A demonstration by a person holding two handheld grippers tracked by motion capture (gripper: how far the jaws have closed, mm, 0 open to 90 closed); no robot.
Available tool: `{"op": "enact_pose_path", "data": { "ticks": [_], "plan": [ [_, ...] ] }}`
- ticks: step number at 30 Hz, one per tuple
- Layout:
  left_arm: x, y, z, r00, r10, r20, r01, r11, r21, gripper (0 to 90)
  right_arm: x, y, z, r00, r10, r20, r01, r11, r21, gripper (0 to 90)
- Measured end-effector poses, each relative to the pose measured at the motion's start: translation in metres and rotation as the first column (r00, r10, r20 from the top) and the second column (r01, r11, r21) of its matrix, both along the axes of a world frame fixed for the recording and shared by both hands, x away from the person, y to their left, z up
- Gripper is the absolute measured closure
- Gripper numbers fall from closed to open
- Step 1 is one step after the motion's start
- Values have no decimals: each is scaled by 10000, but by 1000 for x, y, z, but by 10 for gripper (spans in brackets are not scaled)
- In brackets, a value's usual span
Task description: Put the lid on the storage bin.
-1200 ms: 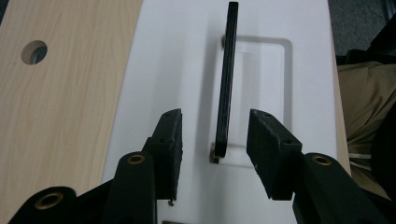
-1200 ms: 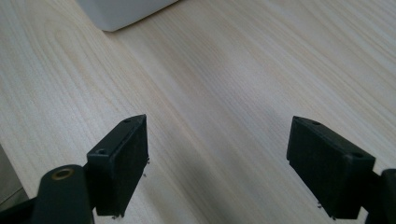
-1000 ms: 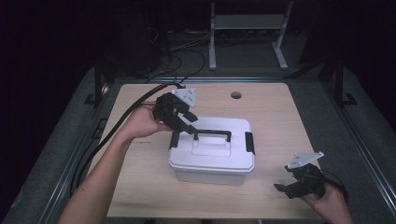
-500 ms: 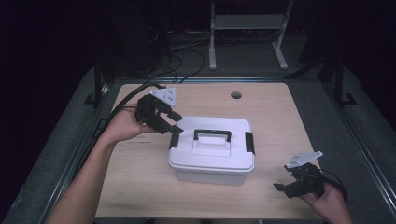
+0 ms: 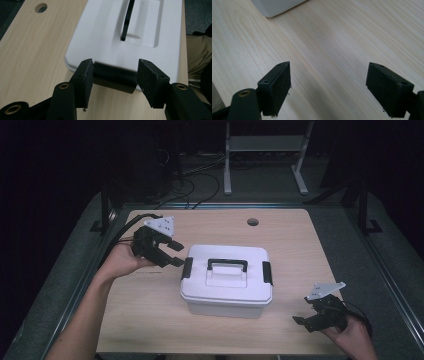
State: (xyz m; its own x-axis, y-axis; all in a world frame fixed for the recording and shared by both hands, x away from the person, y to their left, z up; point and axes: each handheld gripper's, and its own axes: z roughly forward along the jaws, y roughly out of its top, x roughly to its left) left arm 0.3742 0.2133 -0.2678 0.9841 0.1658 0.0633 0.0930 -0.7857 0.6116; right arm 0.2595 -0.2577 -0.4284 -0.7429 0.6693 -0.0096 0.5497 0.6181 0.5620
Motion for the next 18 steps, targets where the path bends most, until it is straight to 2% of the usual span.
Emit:
{"op": "enact_pose_path", "data": {
  "ticks": [6, 10, 18],
  "plan": [
    [-3, 13, -8, 9996, 258, -123, -260, 9996, -121, 449, -1, -1, 1, 10000, -47, -8, 47, 10000, 33, 194],
    [-5, 22, -14, 9991, 408, -125, -408, 9992, -57, 439, -1, -2, 1, 10000, -62, 18, 62, 10000, 24, 195],
    [-10, 36, -27, 9970, 734, -238, -741, 9969, -273, 409, -1, -2, 1, 10000, -39, 41, 39, 10000, 16, 195]
  ]
}}
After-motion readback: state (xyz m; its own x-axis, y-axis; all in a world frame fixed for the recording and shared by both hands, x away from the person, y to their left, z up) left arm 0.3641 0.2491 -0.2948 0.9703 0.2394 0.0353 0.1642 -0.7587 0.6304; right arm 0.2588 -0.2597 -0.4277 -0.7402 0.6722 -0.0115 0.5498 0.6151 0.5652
